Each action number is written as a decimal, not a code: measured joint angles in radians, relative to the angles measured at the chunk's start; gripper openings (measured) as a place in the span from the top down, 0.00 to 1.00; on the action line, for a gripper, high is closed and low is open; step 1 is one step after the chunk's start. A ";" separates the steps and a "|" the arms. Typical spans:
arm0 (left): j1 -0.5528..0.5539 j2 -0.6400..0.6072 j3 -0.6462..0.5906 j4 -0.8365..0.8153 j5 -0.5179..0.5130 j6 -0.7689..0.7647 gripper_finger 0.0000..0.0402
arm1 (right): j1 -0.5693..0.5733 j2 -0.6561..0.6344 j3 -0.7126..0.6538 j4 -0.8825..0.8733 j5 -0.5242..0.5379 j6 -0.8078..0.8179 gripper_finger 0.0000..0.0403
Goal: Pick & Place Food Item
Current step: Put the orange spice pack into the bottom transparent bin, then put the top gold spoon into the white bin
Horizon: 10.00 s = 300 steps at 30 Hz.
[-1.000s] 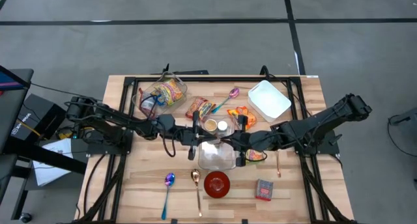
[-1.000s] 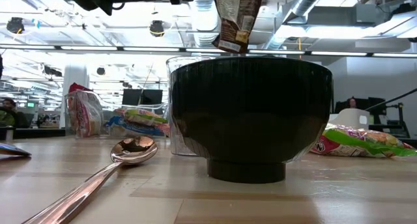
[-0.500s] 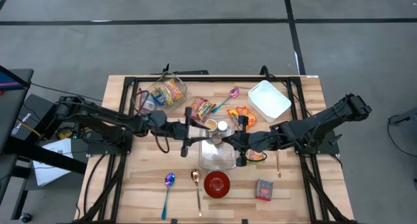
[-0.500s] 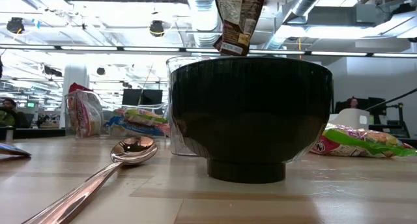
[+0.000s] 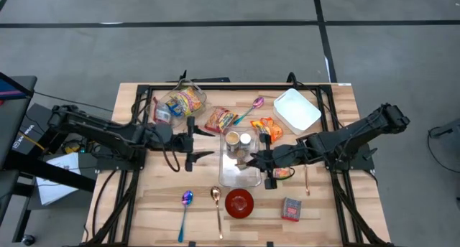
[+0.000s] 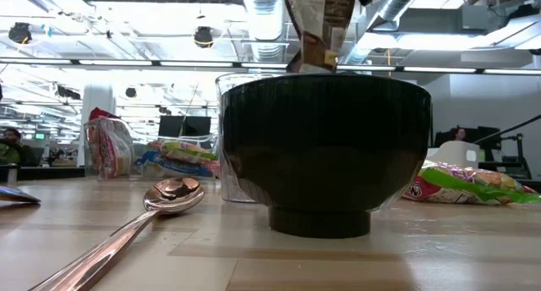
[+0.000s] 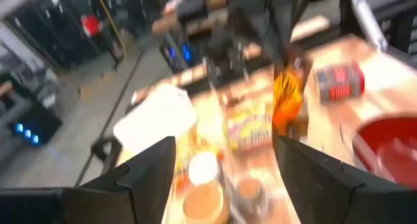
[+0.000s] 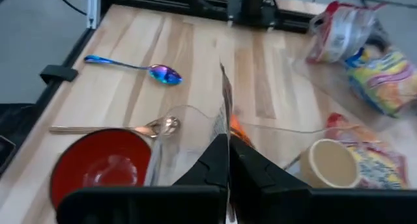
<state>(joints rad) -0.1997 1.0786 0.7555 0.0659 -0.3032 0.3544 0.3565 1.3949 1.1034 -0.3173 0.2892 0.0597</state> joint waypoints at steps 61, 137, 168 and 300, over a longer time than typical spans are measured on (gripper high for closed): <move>0.000 -0.030 0.000 -0.139 -0.040 -0.083 0.48 | -0.299 0.064 -0.198 0.036 -0.189 -0.310 1.00; 0.001 -0.030 0.000 -0.140 -0.040 -0.101 0.48 | -0.143 -0.286 -0.195 -0.216 0.109 0.022 0.71; 0.005 -0.030 0.000 0.056 -0.041 0.141 0.48 | -0.068 -0.042 -0.196 -0.957 0.204 1.192 0.71; -0.002 -0.030 0.000 0.052 -0.039 -0.154 0.48 | 0.349 -0.186 -0.171 -0.605 0.798 0.793 1.00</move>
<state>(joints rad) -0.2014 1.0485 0.7559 0.1181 -0.3424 0.2009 0.7059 1.2087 0.9328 -0.9226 1.0872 0.8532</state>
